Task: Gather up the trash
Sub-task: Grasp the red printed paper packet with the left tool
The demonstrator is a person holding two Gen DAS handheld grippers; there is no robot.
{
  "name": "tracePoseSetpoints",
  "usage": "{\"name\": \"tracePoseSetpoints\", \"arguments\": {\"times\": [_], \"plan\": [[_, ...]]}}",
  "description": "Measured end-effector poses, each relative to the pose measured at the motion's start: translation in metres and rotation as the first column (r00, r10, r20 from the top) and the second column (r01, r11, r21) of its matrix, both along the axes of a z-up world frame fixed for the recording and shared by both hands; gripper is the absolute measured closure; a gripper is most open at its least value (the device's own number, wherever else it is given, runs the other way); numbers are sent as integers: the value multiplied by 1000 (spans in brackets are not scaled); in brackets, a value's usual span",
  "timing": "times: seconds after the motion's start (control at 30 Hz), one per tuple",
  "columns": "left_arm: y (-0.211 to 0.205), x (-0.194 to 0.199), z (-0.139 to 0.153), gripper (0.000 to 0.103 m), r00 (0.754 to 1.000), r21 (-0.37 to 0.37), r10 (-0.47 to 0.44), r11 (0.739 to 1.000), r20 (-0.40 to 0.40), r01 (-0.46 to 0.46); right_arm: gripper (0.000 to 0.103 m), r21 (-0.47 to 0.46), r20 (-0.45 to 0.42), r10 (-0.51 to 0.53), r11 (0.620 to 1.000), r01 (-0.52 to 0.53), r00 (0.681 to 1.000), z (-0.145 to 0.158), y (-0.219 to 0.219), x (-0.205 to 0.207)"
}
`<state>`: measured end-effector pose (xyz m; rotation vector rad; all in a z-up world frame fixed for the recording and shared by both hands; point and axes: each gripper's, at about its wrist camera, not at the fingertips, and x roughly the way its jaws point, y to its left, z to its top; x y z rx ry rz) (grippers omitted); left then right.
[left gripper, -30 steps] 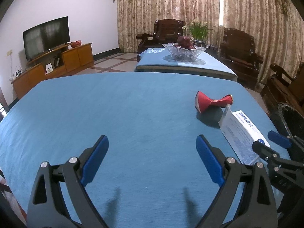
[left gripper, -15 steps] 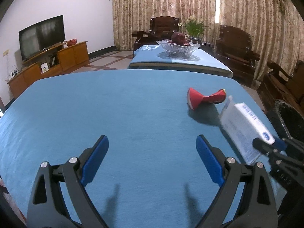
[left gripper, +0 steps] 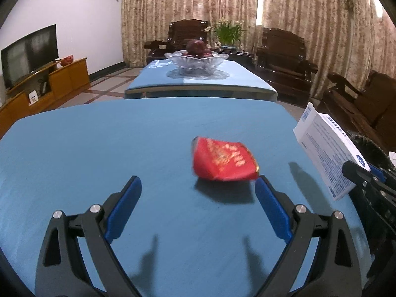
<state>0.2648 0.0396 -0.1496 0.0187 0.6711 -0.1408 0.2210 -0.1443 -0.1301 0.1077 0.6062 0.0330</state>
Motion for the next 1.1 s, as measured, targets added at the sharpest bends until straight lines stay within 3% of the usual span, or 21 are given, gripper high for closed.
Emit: {"name": "tracePoseSetpoints", "arguments": {"times": [0.4, 0.87, 0.93, 1.1], "plan": [[-42, 48, -29, 13, 997, 45, -16, 999, -73, 20, 73, 28, -21, -13, 1000, 13, 1000, -17, -10, 12], [-46, 82, -45, 13, 980, 38, -4, 999, -200, 12, 73, 40, -28, -3, 999, 4, 1000, -22, -9, 19], [-46, 84, -46, 26, 977, 39, -9, 999, -213, 18, 73, 40, -30, 0, 999, 1, 1000, -21, -9, 20], [-48, 82, -44, 29, 980, 46, -13, 999, -200, 23, 73, 33, -34, 8, 999, -7, 999, -22, -6, 20]]}}
